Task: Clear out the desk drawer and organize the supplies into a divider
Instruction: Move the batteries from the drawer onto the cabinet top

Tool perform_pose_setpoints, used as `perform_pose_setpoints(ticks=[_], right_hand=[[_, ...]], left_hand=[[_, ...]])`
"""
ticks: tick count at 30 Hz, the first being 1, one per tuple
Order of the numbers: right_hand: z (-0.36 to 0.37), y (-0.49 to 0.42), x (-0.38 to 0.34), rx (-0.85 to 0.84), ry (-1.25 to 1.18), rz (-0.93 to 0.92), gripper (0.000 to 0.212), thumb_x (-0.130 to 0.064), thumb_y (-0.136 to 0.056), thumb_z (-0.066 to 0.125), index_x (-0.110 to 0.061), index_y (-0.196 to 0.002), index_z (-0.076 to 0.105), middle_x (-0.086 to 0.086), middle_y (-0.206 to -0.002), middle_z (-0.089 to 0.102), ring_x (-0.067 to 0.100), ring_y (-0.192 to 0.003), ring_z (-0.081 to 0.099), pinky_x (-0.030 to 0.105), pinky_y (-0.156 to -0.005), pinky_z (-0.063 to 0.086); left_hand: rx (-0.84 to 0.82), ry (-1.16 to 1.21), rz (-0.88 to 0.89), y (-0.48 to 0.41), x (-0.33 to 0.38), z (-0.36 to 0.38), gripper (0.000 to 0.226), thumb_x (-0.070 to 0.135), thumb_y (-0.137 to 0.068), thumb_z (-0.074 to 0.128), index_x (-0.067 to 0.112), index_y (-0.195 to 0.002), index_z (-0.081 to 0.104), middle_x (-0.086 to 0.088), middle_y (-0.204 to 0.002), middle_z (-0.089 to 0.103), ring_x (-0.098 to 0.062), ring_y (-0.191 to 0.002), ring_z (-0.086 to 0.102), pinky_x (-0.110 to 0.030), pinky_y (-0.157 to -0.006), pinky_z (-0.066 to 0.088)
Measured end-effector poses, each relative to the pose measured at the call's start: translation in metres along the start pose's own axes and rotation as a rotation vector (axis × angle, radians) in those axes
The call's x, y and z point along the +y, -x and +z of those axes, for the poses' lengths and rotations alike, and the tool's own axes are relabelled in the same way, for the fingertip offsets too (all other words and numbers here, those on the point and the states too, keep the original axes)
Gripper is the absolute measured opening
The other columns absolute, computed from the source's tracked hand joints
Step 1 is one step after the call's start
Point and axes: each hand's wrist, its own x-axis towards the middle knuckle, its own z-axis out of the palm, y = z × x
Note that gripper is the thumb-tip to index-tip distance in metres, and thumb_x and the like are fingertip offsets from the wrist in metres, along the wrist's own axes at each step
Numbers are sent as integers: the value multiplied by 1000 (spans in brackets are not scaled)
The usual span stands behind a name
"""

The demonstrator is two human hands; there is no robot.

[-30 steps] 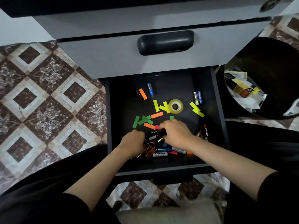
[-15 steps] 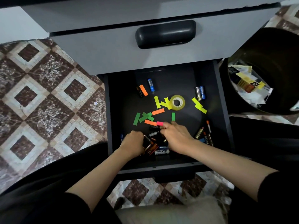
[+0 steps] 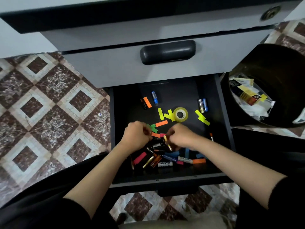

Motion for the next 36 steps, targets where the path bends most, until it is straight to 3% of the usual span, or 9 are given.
perform_pose_setpoints(ticks=[3,5,8,11,15,18,25,31,36], right_hand=[[-23,11,-18,-64,-431,19,16,5,-90,52,0,-106,54,10,-90,58,18,-72,62,27,-49,57],[-36,25,-28,-73,-558,-41,10,8,-87,56,-1,-90,57,10,-84,59,19,-68,62,27,-49,57],[-50,43,-41,-114,-636,-147,14,8,-87,55,-3,-90,61,13,-87,63,22,-76,65,28,-57,59],[-61,65,-50,-89,-695,-234,18,8,-87,54,-2,-100,61,15,-91,63,23,-78,66,30,-60,60],[-69,96,-54,-26,-707,-300,24,9,-87,55,-9,-103,58,17,-91,61,24,-74,64,31,-58,59],[-81,122,-59,37,-679,-361,22,8,-87,56,-11,-97,61,17,-89,61,21,-70,62,30,-57,58],[-116,182,-79,75,-733,-511,17,7,-85,59,-8,-93,62,19,-80,62,16,-55,58,30,-52,56],[-151,216,-112,171,-714,-614,15,9,-83,60,-3,-92,64,13,-67,58,14,-48,56,27,-48,54],[-175,222,-134,229,-728,-690,18,10,-82,61,2,-99,61,9,-59,57,14,-45,54,28,-47,56]], left_hand=[[90,214,6,2,12,-14,24,11,-83,69,13,-107,69,4,-91,64,-9,-73,58,-20,-74,51],[113,379,-8,5,18,-22,29,9,-84,68,12,-112,66,3,-87,65,-14,-71,62,-24,-69,57],[105,630,-27,11,27,-32,34,4,-85,65,5,-118,60,1,-81,58,-14,-73,62,-25,-61,58],[59,879,-34,25,40,-43,30,-1,-83,64,2,-111,53,-5,-84,57,-13,-69,62,-22,-53,57],[22,1013,13,45,52,-67,13,1,-82,64,6,-92,59,-9,-86,63,-14,-73,65,-21,-59,57],[53,1087,89,61,65,-92,12,2,-81,64,6,-92,62,-8,-85,67,-15,-75,67,-23,-63,57],[119,1157,215,107,101,-143,13,-1,-79,65,5,-90,66,-6,-73,67,-11,-59,66,-21,-56,54],[238,1015,332,126,137,-211,12,-1,-81,66,4,-92,66,-8,-71,67,-13,-59,67,-22,-57,56],[354,777,316,94,175,-266,12,-4,-78,69,5,-85,65,-12,-71,63,-12,-49,63,-23,-55,57]])
